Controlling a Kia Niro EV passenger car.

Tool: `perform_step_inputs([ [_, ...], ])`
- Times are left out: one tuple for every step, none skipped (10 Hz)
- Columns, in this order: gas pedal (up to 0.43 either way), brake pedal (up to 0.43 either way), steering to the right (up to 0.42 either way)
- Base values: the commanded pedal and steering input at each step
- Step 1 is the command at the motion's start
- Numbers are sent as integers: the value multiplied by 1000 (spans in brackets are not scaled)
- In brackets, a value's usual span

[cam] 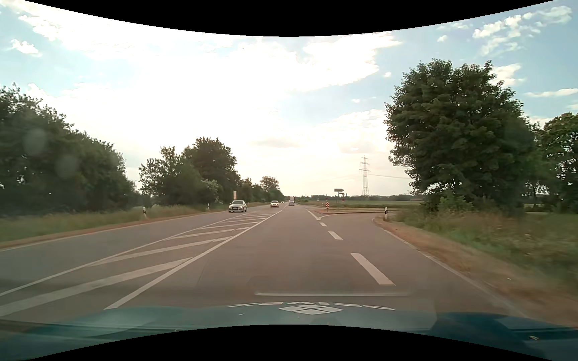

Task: Follow the waypoints while adhering to traffic rules and regulations

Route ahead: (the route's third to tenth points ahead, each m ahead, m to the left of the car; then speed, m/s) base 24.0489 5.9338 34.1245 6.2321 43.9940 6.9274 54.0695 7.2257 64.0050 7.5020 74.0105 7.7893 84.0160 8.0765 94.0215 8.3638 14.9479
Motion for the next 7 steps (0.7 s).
perform_step_inputs([
  [177,0,-4],
  [177,0,-4],
  [177,0,-4],
  [177,0,-6],
  [177,0,-7],
  [177,0,-7],
  [177,0,-7],
])
